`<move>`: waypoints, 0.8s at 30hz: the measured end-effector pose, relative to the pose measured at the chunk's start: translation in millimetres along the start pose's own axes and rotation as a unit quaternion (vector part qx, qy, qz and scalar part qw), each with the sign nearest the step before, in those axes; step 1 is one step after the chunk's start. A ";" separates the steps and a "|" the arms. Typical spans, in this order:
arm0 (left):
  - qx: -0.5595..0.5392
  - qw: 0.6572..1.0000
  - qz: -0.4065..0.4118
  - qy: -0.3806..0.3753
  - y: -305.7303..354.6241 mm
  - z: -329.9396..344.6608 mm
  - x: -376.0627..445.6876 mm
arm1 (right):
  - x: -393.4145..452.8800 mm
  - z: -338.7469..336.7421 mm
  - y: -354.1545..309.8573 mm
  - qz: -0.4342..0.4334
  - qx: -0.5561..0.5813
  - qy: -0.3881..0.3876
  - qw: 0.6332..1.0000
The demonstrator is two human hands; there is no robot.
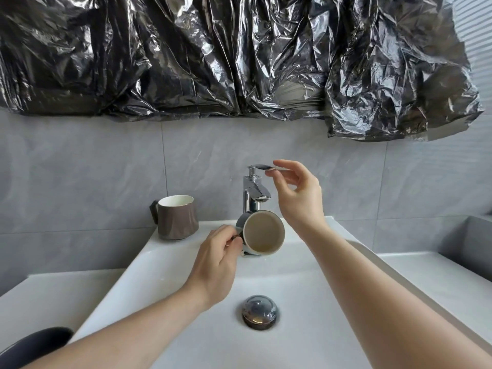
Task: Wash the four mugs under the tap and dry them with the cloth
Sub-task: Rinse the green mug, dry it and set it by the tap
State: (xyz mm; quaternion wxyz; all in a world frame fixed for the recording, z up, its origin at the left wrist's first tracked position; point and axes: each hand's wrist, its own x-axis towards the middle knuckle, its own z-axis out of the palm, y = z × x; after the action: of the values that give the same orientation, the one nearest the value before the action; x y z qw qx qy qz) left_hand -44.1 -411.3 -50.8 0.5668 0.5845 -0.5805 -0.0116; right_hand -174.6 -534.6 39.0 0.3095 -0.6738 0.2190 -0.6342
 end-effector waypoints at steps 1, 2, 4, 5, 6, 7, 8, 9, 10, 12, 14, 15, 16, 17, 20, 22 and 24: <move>0.004 1.000 0.002 0.002 -1.0 -0.8 0.6 | -0.7 -0.4 0.4 -0.004 -0.004 -0.001 1.000; 0.006 1.000 0.005 0.006 -3.0 -1.4 1.2 | -1.3 -0.7 0.9 -0.009 -0.008 -0.002 1.000; 0.007 1.000 0.015 0.011 -5.3 -2.3 2.3 | -2.1 -1.0 1.9 -0.019 -0.017 -0.004 1.000; 0.007 1.000 0.015 0.012 -5.7 -2.4 2.8 | -2.2 -1.1 2.0 -0.022 -0.019 -0.004 1.000; 0.005 1.000 0.015 0.014 -5.8 -2.3 2.9 | -2.3 -1.2 1.9 -0.022 -0.018 -0.001 1.000; 0.003 1.000 0.013 0.015 -5.4 -2.0 3.2 | -2.3 -1.2 1.8 -0.023 -0.018 0.002 1.000; 0.002 1.000 0.012 0.015 -4.7 -1.7 3.2 | -2.2 -1.0 1.7 -0.023 -0.020 0.004 1.000; 0.000 1.000 0.010 0.014 -3.9 -1.4 3.5 | -2.3 -0.1 1.5 -0.022 -0.022 0.006 0.999; -0.001 1.000 0.010 0.013 -3.8 -1.0 3.4 | -2.6 0.9 1.0 -0.020 -0.026 0.005 0.999; -0.006 1.000 0.006 0.010 -4.3 -0.2 3.0 | -3.1 3.9 0.6 -0.023 -0.045 -0.001 0.999; -0.018 1.000 -0.004 0.008 -5.6 0.0 2.7 | -4.0 6.1 0.5 -0.026 -0.065 -0.014 0.997; -0.024 1.000 -0.008 0.008 -6.2 -0.1 2.8 | -4.3 6.7 0.3 -0.025 -0.070 -0.023 0.997; -0.028 0.999 -0.013 0.009 -6.3 -0.4 3.0 | -4.6 6.6 0.3 -0.023 -0.073 -0.031 0.997; -0.032 0.999 -0.017 0.011 -6.1 -0.6 3.3 | -4.8 6.0 0.3 -0.022 -0.073 -0.040 0.996; -0.042 0.999 -0.025 0.016 -8.7 -1.0 5.9 | -4.8 3.1 0.0 -0.019 -0.066 -0.062 0.996; -0.040 0.999 -0.026 0.018 -11.4 -1.7 7.2 | -4.2 2.3 0.5 -0.020 -0.062 -0.071 0.995; -0.038 0.999 -0.030 0.015 -12.7 -2.3 7.6 | -3.8 2.7 1.1 -0.021 -0.062 -0.086 0.994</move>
State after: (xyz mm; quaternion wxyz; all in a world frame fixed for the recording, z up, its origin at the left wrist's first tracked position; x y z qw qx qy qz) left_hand -31.6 -419.0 -53.7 0.5971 0.5796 -0.5529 -0.0421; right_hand -172.1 -532.4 35.6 0.2716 -0.7480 0.2167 -0.5655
